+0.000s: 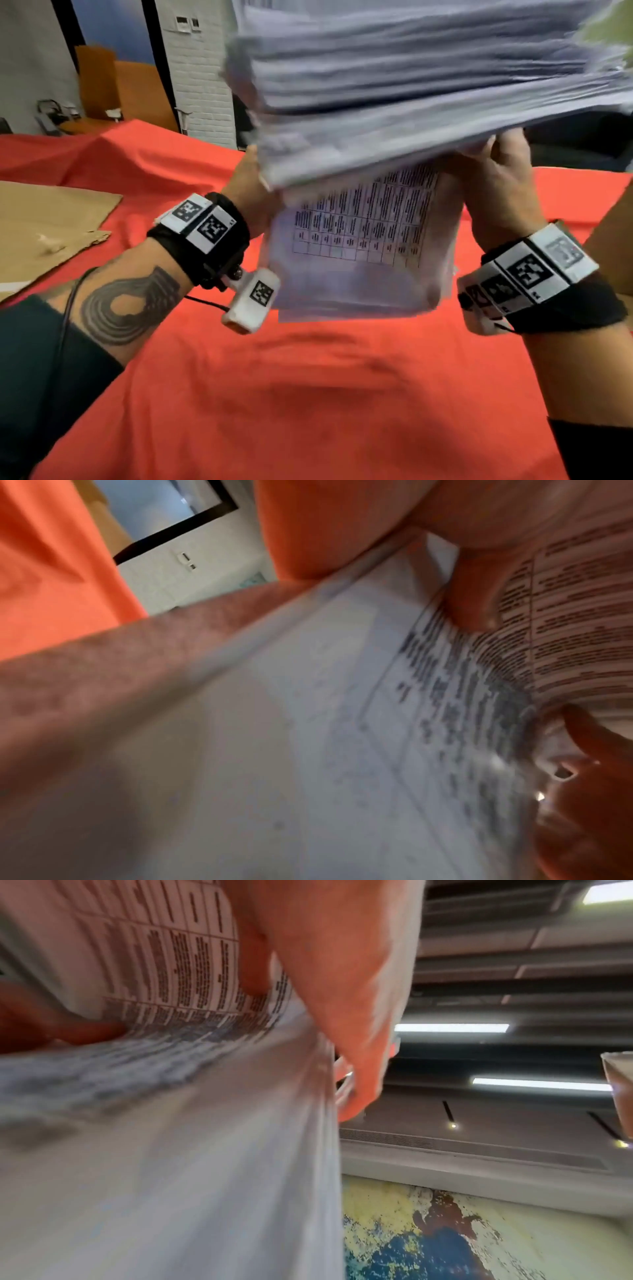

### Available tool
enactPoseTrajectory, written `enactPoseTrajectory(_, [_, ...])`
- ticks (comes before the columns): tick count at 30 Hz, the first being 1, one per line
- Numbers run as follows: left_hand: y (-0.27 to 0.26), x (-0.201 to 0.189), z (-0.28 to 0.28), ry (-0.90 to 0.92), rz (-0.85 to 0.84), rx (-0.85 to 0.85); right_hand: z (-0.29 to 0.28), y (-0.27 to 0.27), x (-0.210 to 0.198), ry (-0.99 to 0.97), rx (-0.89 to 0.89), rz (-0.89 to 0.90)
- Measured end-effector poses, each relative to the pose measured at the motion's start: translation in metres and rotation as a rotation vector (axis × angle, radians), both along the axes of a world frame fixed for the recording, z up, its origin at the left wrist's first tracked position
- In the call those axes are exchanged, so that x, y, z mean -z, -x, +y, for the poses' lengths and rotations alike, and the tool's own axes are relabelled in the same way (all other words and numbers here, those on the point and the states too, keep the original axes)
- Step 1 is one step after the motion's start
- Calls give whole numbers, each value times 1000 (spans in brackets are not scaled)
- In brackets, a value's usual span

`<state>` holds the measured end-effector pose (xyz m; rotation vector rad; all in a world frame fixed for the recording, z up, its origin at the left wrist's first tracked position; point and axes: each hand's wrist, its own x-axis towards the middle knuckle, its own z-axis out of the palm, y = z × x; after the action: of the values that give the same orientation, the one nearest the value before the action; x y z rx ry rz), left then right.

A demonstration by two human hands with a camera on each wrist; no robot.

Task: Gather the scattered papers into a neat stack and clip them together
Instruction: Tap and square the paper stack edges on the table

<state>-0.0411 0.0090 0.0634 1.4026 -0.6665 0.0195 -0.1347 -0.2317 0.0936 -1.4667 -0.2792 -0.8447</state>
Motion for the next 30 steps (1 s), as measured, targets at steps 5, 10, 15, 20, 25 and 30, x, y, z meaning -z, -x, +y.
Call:
enactPoseTrajectory(5, [11,-13,5,-114,-21,-137,-2,-5,33,-188,-154,154])
enactPoseTrajectory(10, [16,-36,-11,-890,-446,-412,15,-20,71,-408,24,246])
enactPoseTrajectory(15, [21,-59,-18,-836,-420,-323,31,-22,90,-705,-11,251])
enactPoseTrajectory(20, [18,-70,14,-616,-374,-198,8,-20,98,-974,-181,217])
enactPoseTrajectory(25, [22,-9,34,-61,9,-106,-6,-12,85,-1057,-280,237])
enactPoseTrajectory(30, [29,48,0,254,271,-3,14,-18,84,-1003,-259,294])
